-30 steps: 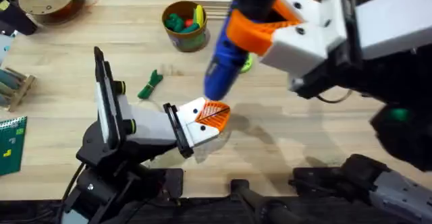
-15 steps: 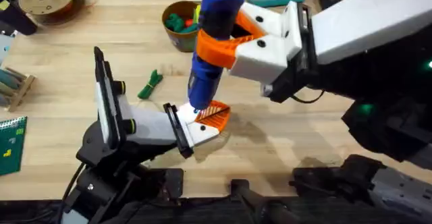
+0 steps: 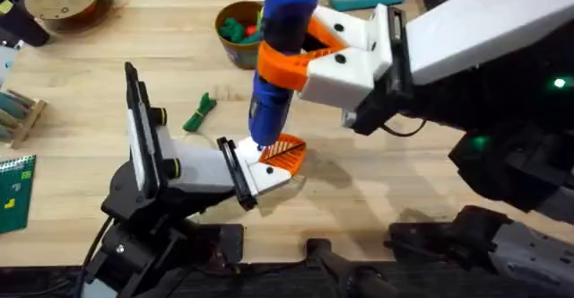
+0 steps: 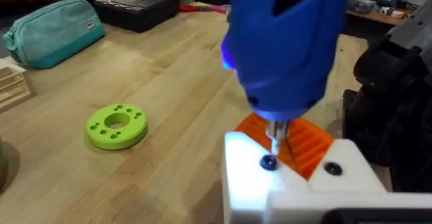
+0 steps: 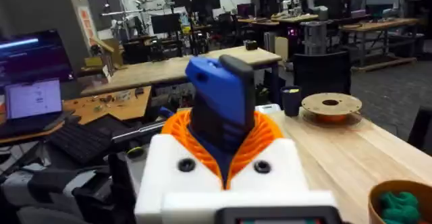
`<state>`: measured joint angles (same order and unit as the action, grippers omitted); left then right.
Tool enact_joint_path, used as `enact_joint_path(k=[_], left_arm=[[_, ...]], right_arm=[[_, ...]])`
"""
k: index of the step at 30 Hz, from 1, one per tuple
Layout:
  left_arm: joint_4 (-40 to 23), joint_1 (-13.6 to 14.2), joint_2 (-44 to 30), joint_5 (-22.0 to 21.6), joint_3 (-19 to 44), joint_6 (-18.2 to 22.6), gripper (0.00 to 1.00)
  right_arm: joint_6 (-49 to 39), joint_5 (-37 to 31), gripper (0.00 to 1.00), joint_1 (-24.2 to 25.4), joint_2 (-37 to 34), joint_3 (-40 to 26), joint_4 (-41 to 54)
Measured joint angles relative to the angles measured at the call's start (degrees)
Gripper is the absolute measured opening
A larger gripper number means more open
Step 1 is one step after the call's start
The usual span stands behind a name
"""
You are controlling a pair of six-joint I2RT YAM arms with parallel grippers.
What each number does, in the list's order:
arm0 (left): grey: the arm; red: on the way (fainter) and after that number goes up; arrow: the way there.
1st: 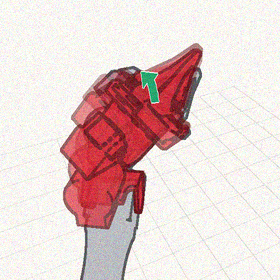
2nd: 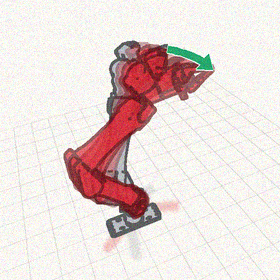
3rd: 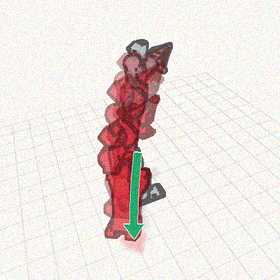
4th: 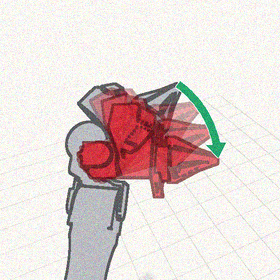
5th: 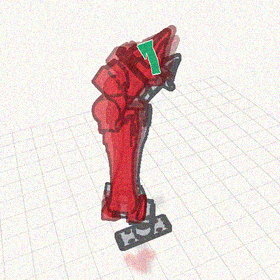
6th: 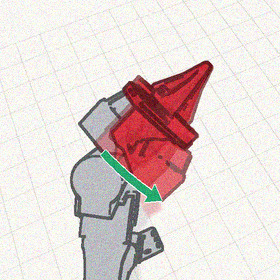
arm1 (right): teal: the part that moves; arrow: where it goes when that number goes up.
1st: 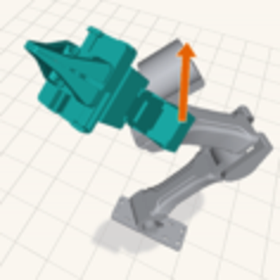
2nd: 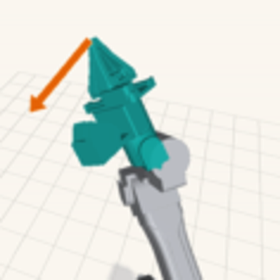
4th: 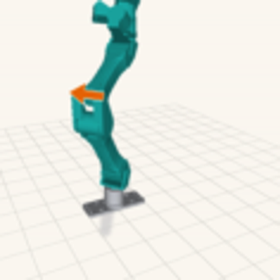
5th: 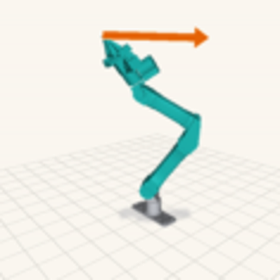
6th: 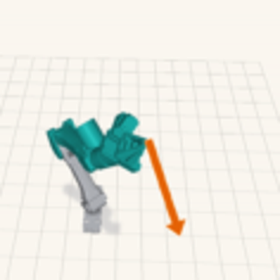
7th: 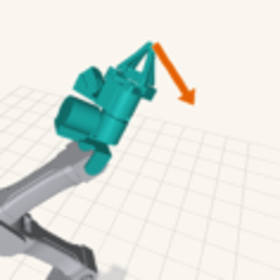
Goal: Pick up the gripper from the table and insert it into the empty holder that is missing its gripper. Then pick up a screw, insert it into the mounting hole, and use the screwdriver to tighten it. Finally, clean up the table by picking up the vegetable and placing it into the bucket.
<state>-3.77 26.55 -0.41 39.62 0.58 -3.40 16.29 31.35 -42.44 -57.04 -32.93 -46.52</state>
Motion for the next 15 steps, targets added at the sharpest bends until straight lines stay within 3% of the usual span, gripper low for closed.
enact_joint_path(k=[15], left_arm=[[0.0,0.0,0.0,0.0,0.0,0.0,0.004]], right_arm=[[0.0,0.0,0.030,0.0,-0.6,0.0,-0.8]])
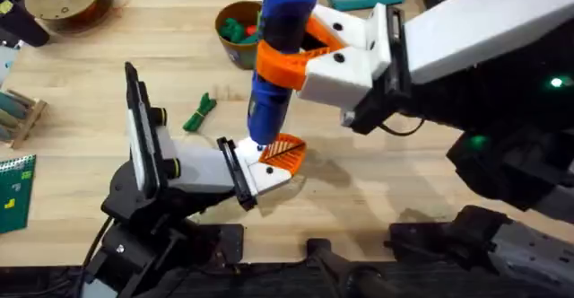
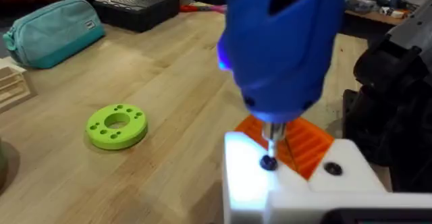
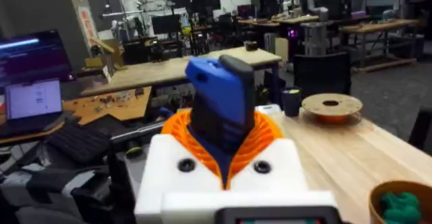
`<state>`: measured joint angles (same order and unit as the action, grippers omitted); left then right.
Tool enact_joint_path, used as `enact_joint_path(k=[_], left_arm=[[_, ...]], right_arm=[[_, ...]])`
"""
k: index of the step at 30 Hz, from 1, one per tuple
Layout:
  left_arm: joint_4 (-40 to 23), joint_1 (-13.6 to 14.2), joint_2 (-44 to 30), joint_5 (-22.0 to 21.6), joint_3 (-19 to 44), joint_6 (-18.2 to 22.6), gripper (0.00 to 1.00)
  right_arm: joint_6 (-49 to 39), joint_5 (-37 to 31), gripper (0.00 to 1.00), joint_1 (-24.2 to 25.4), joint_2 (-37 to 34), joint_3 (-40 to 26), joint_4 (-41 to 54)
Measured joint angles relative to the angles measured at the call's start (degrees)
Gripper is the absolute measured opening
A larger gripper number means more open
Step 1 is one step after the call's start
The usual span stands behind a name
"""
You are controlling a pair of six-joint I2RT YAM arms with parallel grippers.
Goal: Pick up the gripper from the table and insert it into the empty holder that is missing its gripper. Then pick up a screw, insert it into the mounting hole, and use the screwdriver to tighten it. Finally, clean up the table by picking up the vegetable and placing it into the bucket.
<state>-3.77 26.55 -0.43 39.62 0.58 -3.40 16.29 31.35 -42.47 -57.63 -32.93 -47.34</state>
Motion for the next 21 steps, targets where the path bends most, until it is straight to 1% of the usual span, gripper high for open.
enact_joint_path(k=[4,21], left_arm=[[0.0,0.0,0.0,0.0,0.0,0.0,0.004],[0.0,0.0,0.0,0.0,0.0,0.0,0.004]], right_arm=[[0.0,-0.1,0.030,-0.4,-1.3,0.0,-0.1],[0.0,-0.2,0.030,-0.5,-1.3,0.0,0.2]])
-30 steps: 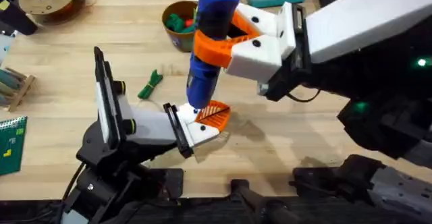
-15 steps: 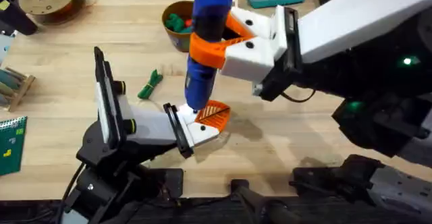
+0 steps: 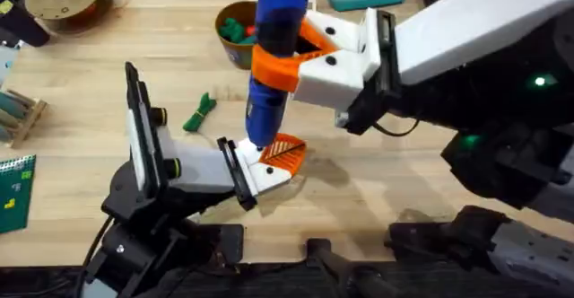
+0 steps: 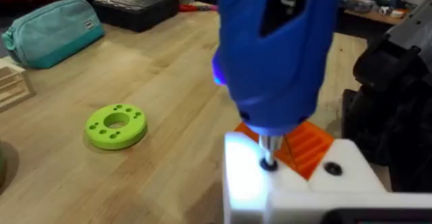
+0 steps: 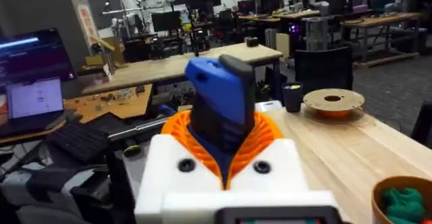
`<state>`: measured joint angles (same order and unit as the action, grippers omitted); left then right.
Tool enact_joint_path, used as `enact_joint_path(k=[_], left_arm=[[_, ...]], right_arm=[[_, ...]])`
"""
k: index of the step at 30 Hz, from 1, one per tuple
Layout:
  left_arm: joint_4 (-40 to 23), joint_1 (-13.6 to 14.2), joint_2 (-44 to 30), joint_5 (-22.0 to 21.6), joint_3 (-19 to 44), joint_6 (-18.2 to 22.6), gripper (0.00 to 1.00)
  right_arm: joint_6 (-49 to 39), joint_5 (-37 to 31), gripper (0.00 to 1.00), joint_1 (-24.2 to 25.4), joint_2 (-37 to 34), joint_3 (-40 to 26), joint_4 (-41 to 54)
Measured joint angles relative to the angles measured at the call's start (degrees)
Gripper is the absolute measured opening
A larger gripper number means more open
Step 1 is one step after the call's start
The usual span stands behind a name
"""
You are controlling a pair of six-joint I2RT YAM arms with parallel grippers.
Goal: Pick up the gripper from the table and insert it into the empty holder that is missing its gripper. Then pick up a screw, insert it into the mounting hole, and use the screwdriver to tighten it. Finally, clean up the table by picking up the vegetable and placing it into the bucket.
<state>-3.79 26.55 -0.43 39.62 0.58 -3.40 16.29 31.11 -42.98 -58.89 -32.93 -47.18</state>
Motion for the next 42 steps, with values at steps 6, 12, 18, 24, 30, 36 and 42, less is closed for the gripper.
enact_joint_path(k=[6,12,18,24,30,36,42], left_arm=[[0.0,0.0,0.0,0.0,0.0,0.0,0.004],[0.0,0.0,0.0,0.0,0.0,0.0,0.004],[0.0,0.0,0.0,0.0,0.0,0.0,0.004],[0.0,0.0,0.0,0.0,0.0,0.0,0.004],[0.0,0.0,0.0,-0.2,0.0,0.0,0.004],[0.0,0.0,0.0,-0.2,0.0,0.0,0.004],[0.0,0.0,0.0,-0.2,0.0,0.0,0.004]], right_arm=[[0.0,0.0,0.030,0.0,0.0,0.0,-0.9],[3.6,-2.3,0.030,1.1,-0.2,0.0,-20.1],[4.3,-3.5,0.030,4.0,0.1,-0.3,-12.5],[-3.4,-4.6,0.030,9.9,-0.4,-0.6,-1.0],[-22.2,-6.6,0.030,18.9,-3.5,-3.1,20.9],[-41.7,-12.6,0.030,27.9,-9.6,-6.3,30.2],[-62.3,-24.8,0.030,32.1,-15.2,-7.2,30.9]])
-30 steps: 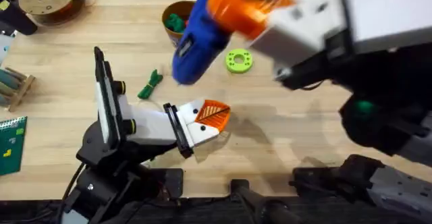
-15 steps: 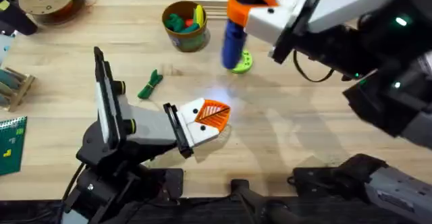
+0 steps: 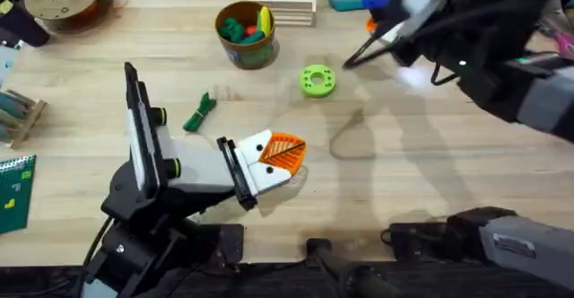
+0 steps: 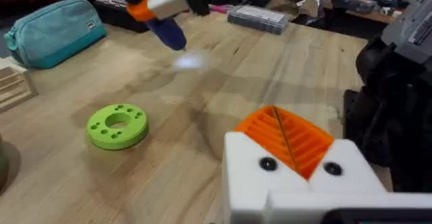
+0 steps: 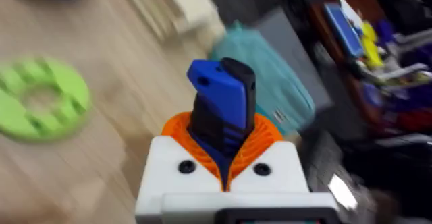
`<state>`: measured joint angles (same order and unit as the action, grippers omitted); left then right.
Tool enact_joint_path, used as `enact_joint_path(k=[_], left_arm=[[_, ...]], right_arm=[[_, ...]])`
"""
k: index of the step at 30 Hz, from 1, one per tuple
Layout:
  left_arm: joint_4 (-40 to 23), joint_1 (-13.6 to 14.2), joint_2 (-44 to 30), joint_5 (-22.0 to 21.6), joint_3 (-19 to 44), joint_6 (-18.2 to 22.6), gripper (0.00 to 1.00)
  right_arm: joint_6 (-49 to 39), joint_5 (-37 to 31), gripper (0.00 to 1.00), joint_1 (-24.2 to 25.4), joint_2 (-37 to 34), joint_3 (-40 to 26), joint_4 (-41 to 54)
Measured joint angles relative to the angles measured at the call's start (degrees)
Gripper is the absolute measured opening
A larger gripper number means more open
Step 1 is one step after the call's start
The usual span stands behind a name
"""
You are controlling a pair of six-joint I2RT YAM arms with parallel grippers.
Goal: Pick up the gripper from the table and insert it into the empty holder that is missing its gripper. Then pick up a screw, insert it into the mounting hole, and use the screwdriver to tighten it. Finally, clean up the table by picking up the vegetable and placing it into the bucket.
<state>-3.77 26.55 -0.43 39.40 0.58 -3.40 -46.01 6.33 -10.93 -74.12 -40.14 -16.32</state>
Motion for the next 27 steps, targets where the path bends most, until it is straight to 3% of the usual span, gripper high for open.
enact_joint_path(k=[4,5,9,17,18,24,27], left_arm=[[0.0,0.0,0.0,0.0,0.0,0.0,0.004],[0.0,0.0,0.0,0.0,0.0,0.0,0.004],[0.0,0.0,0.0,0.0,0.0,0.0,0.004],[0.0,0.0,0.0,0.0,0.0,0.0,0.004],[0.0,0.0,0.0,0.0,0.0,0.0,0.004],[0.0,0.0,0.0,0.0,0.0,0.0,0.004],[0.0,0.0,0.0,0.0,0.0,0.0,0.004]], right_arm=[[-12.4,-8.3,0.030,0.6,-6.9,-0.3,0.6],[-18.0,-11.8,0.030,0.6,-11.9,-0.3,2.0],[-22.0,-13.8,0.030,0.5,-15.2,-0.3,3.7],[-25.5,-14.2,0.030,-1.1,-15.4,-1.1,12.4],[-25.4,-14.3,0.086,-1.4,-15.4,-1.2,13.4],[-24.9,-14.7,0.941,-3.2,-14.3,-3.1,17.0],[-21.7,-14.9,0.986,-4.5,-13.7,-3.3,18.5]])
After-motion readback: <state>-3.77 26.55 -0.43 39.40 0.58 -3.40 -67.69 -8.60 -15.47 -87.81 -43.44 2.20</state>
